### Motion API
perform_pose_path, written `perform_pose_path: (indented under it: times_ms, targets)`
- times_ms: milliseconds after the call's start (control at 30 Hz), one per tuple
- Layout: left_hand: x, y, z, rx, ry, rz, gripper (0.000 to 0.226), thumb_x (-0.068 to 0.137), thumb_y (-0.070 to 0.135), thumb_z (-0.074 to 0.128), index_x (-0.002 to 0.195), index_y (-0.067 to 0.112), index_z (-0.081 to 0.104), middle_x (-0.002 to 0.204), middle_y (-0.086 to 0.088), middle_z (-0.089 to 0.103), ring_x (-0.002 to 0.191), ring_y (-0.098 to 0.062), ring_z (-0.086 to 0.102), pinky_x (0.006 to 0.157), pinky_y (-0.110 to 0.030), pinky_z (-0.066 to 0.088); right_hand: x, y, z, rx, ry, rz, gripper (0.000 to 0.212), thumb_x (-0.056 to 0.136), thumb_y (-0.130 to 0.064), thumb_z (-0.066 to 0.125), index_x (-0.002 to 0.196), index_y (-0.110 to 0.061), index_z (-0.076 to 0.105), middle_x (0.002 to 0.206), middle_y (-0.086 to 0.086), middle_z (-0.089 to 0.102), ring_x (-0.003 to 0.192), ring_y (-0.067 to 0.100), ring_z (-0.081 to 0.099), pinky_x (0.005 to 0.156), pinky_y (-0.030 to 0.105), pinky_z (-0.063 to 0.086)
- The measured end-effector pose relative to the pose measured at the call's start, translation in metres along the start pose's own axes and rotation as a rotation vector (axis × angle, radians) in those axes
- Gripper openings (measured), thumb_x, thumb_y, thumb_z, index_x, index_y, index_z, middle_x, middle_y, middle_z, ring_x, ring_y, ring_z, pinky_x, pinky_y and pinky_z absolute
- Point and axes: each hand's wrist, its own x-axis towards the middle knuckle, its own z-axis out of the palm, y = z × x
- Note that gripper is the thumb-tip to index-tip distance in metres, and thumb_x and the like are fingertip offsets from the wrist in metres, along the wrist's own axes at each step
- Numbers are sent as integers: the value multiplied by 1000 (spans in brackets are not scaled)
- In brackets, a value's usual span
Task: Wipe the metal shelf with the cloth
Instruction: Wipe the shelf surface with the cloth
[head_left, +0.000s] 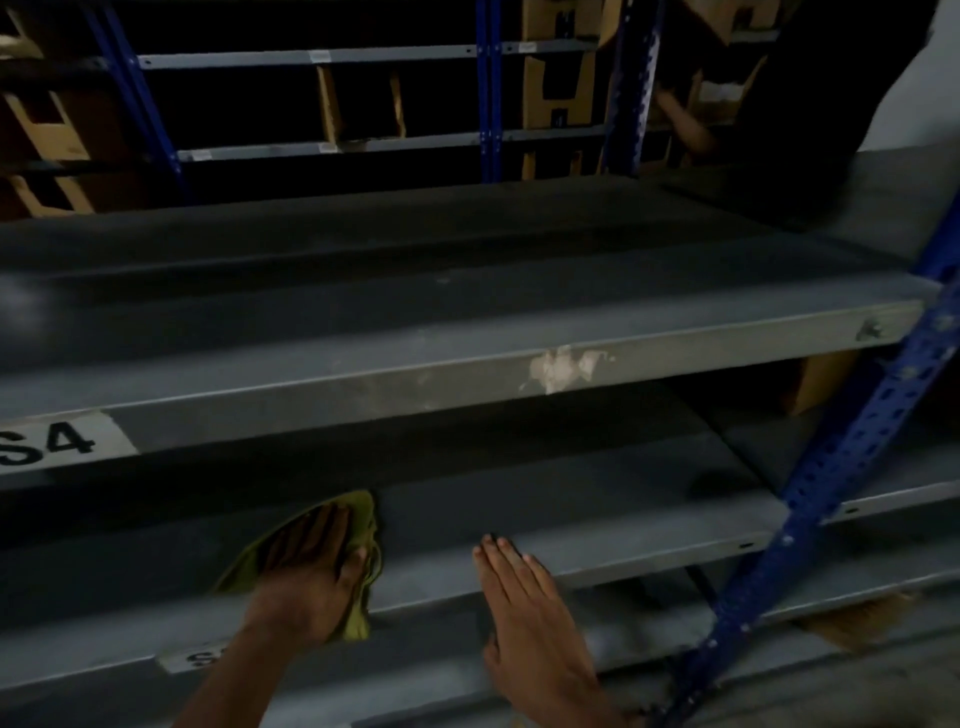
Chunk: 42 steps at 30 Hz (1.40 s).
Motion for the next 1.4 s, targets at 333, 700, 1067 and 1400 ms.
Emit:
perform_pose_path:
  times_ms: [333,700,1067,1400]
  targets:
    - [-1,106,10,5,-53,195,61,99,49,16,153,22,10,161,-3,9,146,-22,8,118,-41,1,0,0,12,-65,4,30,102,76,-31,53,147,-24,-20,157,-8,-18,141,6,-24,108,24,-28]
    - [-12,55,15,-28,-15,231,62,95,56,19,150,28,24,157,0,27,141,-22,26,115,-38,15,-3,5,15,-74,13,41,93,77,-34,44,153,-24,-9,161,-7,-9,145,7,-15,116,29,-13]
    - [2,62,11,42,-31,161,63,98,51,22,153,21,15,160,-5,15,144,-25,16,117,-44,9,-2,3,15,-96,54,10,94,75,-29,58,154,-14,9,162,4,10,148,18,6,120,37,6]
    - [-25,66,9,-9,-32,377,60,97,54,16,151,28,22,157,0,27,141,-22,26,115,-40,17,-22,50,1,-151,73,86,99,78,-34,64,154,-15,4,161,3,6,148,18,1,120,38,7]
